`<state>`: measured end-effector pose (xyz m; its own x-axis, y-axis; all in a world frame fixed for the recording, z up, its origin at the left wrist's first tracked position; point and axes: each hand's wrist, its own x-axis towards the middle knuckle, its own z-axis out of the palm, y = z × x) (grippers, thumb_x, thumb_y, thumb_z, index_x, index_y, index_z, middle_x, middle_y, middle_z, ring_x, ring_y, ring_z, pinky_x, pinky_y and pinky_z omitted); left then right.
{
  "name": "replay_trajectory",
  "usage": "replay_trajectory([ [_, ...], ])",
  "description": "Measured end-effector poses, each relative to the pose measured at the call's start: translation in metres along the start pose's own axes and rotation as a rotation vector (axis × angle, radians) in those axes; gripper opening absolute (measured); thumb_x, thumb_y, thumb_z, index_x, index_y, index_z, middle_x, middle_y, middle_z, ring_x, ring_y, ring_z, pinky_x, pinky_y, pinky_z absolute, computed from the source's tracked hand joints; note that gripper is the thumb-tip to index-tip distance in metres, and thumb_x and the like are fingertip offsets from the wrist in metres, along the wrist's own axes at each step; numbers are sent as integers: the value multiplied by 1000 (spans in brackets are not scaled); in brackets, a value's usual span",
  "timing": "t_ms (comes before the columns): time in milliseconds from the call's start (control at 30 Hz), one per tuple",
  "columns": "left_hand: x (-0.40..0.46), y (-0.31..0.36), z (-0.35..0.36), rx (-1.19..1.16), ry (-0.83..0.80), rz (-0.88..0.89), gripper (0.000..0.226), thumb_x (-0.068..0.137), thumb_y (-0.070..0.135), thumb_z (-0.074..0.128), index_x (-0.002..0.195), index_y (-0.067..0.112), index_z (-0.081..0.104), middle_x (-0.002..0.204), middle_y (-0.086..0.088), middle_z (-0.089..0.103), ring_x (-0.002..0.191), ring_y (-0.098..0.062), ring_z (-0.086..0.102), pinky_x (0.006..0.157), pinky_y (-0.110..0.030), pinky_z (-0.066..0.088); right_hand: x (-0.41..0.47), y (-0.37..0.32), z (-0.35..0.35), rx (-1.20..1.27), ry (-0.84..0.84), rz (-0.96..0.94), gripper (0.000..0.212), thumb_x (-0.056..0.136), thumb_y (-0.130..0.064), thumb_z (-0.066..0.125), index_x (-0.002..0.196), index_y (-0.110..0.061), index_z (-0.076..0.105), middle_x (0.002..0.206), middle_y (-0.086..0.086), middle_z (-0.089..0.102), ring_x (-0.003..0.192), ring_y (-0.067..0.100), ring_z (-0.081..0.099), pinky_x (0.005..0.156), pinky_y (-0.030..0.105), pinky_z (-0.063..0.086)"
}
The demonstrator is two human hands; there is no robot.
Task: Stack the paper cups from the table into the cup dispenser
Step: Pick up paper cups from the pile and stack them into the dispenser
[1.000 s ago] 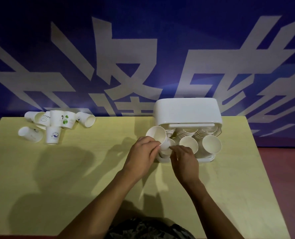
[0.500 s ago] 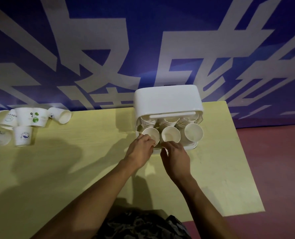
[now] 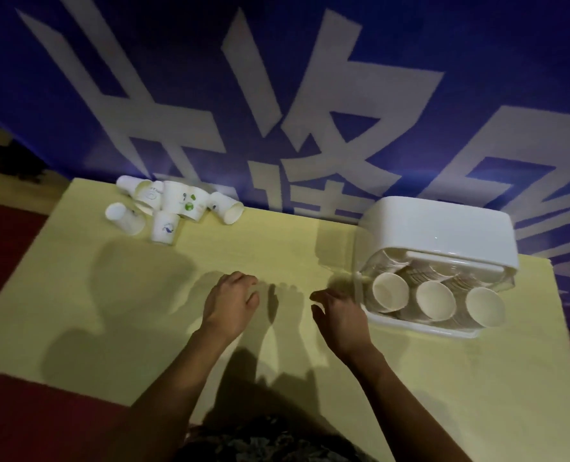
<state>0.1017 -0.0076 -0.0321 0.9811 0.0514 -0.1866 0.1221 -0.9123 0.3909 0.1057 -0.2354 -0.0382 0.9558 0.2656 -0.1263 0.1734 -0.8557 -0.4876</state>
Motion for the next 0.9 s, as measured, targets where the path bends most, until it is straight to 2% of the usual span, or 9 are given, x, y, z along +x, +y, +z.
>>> replay_trajectory([
  [200,11,-89,-42,-4,64,-109,31,90,27,57,119,18,64,117,-1,64,110,-22,54,89,-32,47,39,-56,36,-79,-83,-29,26,93,-24,57,117,-22,67,111,-4,68,100,19,62,74,30,50],
  [533,75,-197,-69,6,80,-132,28,86,22,60,112,16,66,111,-6,64,101,-27,57,81,-35,48,129,-134,77,-126,-121,68,23,93,-26,56,113,-21,67,110,0,68,96,23,63,75,33,53],
  [633,101,-222,-72,26,52,-103,34,84,23,61,117,15,62,117,-7,58,102,-29,54,80,-37,48,163,-155,88,-62,-121,152,21,92,-27,59,109,-21,69,109,2,69,97,26,63,75,32,51],
  [800,141,-247,-76,52,1,-86,45,85,25,61,128,14,52,133,-6,47,113,-31,45,87,-43,47,218,-177,107,91,-98,396,20,91,-33,62,105,-22,71,105,3,71,97,27,63,74,28,44],
  [900,158,-253,-74,37,-27,-84,50,86,24,61,133,15,47,141,-5,41,119,-31,40,91,-43,46,241,-181,122,171,-70,495,24,90,-34,62,107,-19,70,107,5,71,98,28,63,79,30,47],
])
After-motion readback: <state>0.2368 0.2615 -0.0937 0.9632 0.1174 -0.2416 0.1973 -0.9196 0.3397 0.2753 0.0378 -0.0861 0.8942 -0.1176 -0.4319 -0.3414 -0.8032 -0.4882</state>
